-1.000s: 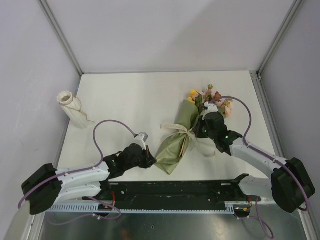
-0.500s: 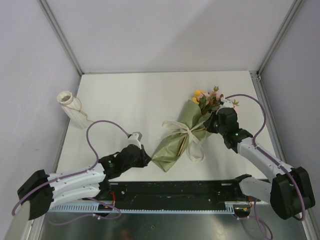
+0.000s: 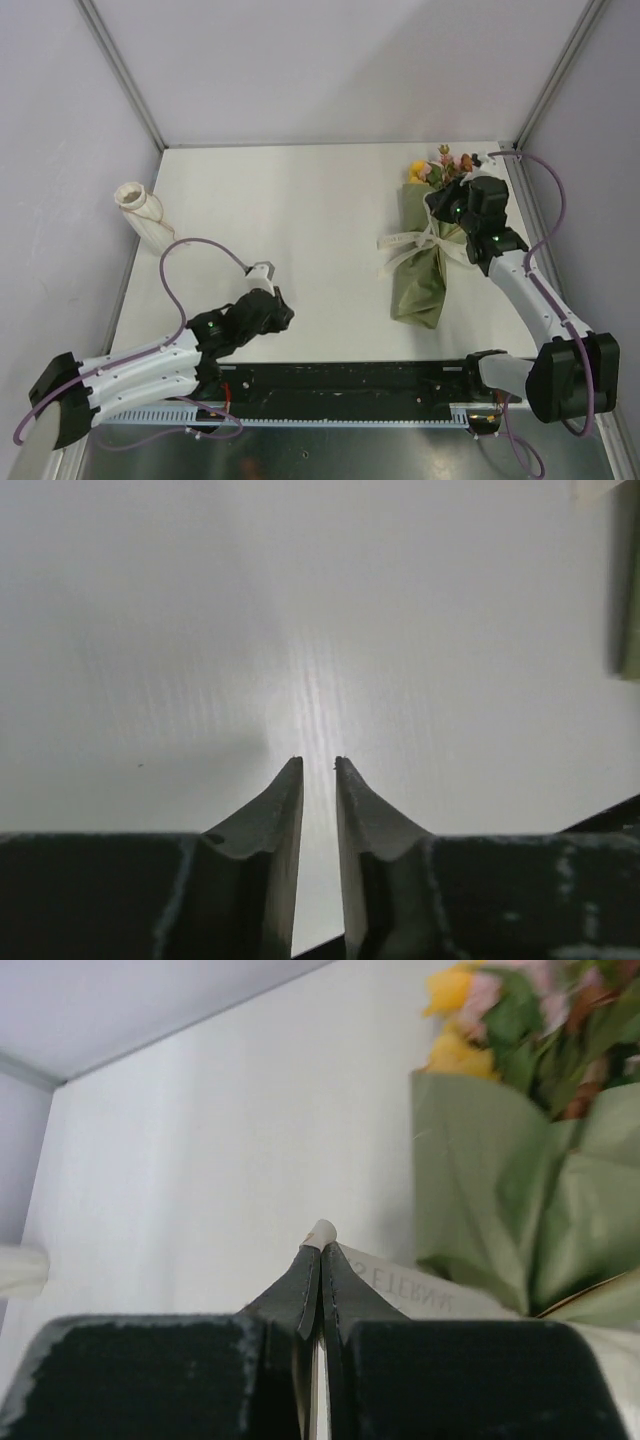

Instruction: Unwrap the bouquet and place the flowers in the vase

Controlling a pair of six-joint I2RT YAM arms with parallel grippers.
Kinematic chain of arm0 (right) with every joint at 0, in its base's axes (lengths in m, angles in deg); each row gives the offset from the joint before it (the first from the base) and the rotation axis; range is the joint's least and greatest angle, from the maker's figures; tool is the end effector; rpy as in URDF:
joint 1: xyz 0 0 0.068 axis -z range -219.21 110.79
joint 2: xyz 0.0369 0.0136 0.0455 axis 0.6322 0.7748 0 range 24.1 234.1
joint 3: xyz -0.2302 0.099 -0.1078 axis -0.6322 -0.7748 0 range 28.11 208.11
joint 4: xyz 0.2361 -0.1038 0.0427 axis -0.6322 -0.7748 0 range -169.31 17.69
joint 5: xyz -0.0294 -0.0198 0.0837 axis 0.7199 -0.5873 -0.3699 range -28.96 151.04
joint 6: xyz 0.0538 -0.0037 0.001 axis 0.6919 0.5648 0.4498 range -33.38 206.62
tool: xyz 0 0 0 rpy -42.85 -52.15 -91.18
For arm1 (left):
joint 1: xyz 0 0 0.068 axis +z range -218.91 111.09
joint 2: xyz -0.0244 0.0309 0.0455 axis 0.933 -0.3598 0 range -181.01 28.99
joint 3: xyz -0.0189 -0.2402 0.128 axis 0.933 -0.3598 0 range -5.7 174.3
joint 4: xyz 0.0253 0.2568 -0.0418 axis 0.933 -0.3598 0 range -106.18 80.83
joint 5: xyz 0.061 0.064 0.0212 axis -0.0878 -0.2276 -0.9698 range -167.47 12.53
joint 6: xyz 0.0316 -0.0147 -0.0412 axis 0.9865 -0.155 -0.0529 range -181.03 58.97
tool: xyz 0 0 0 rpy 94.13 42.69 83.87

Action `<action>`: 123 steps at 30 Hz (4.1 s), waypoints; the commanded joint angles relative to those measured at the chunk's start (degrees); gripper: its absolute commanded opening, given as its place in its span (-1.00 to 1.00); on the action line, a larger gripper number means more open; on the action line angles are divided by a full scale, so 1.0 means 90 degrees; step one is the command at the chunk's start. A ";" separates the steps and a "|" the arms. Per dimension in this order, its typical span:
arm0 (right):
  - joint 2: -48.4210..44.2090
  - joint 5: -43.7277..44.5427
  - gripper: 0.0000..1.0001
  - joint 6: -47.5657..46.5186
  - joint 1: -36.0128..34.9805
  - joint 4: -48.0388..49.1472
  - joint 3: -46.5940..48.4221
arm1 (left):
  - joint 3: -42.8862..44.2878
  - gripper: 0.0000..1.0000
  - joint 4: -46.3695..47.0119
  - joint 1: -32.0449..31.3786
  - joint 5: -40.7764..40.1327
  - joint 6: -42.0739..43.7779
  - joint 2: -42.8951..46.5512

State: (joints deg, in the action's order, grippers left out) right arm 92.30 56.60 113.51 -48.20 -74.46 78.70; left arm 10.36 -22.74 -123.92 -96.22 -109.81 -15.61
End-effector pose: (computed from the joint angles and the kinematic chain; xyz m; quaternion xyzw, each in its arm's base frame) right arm 0.2727 0.0459 0.3046 0.1052 0.8109 0.2073 0.5370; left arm 0.0988 -0.1211 0.1622 -0.0170 0.9040 -0.2233 0.3643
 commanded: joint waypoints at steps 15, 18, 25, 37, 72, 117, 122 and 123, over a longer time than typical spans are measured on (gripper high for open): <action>-0.0927 -0.0696 -1.00 0.0325 -0.1326 -0.0228 0.0164 | 0.2069 0.46 0.2884 -0.0041 0.1917 0.1517 -0.2722; -0.1282 -0.0603 -1.00 0.0352 -0.1309 -0.0481 0.0165 | 0.2394 0.51 0.3018 -0.0065 0.2133 0.1798 -0.3371; -0.1749 -0.0646 -1.00 0.0394 -0.1288 -0.0658 0.0082 | 0.2872 0.53 0.3230 -0.0085 0.2179 0.2017 -0.4512; -0.2373 -0.0794 -1.00 0.0844 -0.0882 -0.0862 0.0060 | 0.3505 0.31 0.3338 -0.0167 0.2121 0.2129 -0.5890; -0.1263 0.0004 -1.00 0.1541 -0.0675 0.0624 0.0635 | 0.1327 -1.00 0.0792 -0.0407 -0.0584 0.0204 -0.3068; -0.2690 -0.1879 -1.00 0.0986 0.1034 -0.3498 0.1635 | 0.1283 -1.00 0.0541 -0.0434 -0.0750 -0.0111 -0.2608; -0.3882 -0.1394 -1.00 0.1682 0.0722 -0.3289 -0.0906 | 0.1237 -1.00 0.0824 -0.0509 -0.0432 -0.0017 -0.2607; -0.4006 -0.1202 -1.00 0.1823 0.0714 -0.3244 -0.1261 | 0.1236 -1.00 0.0848 -0.0534 -0.0410 -0.0014 -0.2615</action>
State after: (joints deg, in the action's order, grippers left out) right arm 60.13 44.14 123.83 -40.88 -104.14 77.33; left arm 21.72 -18.72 -127.65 -100.65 -110.44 -40.41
